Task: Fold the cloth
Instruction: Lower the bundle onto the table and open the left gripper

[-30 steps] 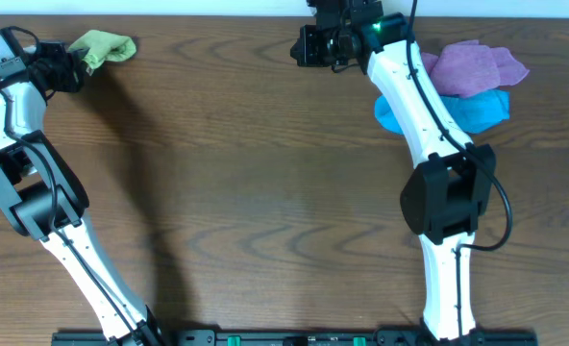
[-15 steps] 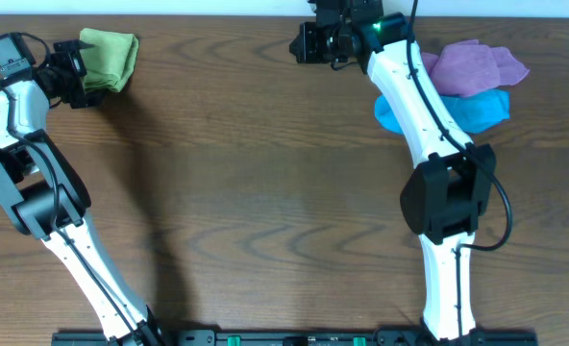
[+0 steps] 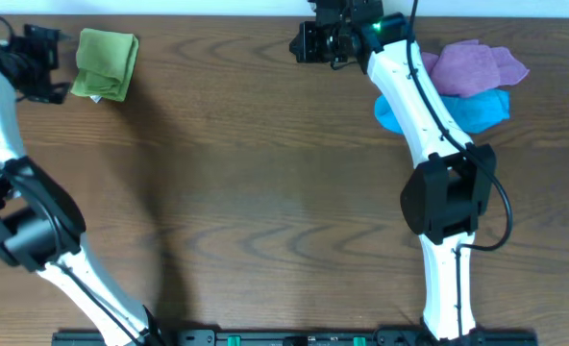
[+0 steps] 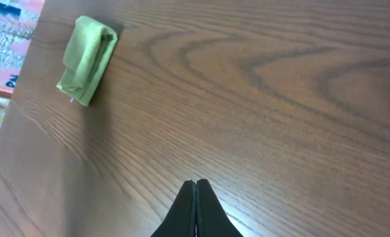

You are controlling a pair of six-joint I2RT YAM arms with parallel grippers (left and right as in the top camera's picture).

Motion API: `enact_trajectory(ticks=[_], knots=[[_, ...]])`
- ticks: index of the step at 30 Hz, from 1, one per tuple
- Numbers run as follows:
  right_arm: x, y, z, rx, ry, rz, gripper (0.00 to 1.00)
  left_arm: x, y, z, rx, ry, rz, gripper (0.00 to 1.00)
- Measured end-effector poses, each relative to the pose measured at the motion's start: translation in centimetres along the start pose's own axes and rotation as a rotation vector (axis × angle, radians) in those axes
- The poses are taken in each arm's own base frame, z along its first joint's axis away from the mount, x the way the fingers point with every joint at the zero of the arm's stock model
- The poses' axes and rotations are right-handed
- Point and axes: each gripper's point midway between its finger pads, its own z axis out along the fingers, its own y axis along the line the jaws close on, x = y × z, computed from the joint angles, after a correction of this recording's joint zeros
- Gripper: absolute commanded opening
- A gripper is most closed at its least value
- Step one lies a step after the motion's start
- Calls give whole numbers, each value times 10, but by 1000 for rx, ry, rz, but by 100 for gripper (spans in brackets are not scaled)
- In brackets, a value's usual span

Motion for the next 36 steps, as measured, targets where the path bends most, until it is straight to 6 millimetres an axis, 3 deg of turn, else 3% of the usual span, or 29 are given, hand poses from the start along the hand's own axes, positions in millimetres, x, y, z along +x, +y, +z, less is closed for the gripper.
enact_trajectory(ticks=[3,4,5,6,7,9,13,16,20,23,27,36], knots=[[-1,1,0,-5,-5,-3,2,-12,-23,-16,33,-105,228,97],[-1,1,0,-6,-5,-3,2,-14,-31,-17,45,-131,308,91],[-1,1,0,-7,-5,-4,1,-15,-38,-16,53,-152,382,75],[-2,2,0,-9,-6,-4,2,-13,-45,-13,59,-172,480,46],[-2,2,0,-9,-7,-5,2,-11,-50,-10,62,-183,545,28],[-2,2,0,-10,-9,-6,1,-4,-62,0,66,-206,698,6],[-3,2,0,-10,-9,-6,1,6,-65,29,16,-238,867,6],[-2,2,0,-11,-9,-6,1,8,-52,67,-38,-251,932,6],[-1,2,0,-8,-1,-2,2,7,-18,118,-106,-223,955,6],[2,1,0,-6,8,1,1,8,9,144,-157,-192,951,6],[3,1,0,-5,11,1,2,7,28,157,-200,-177,945,6],[1,1,0,-5,6,-7,2,15,76,149,-400,-73,942,6]])
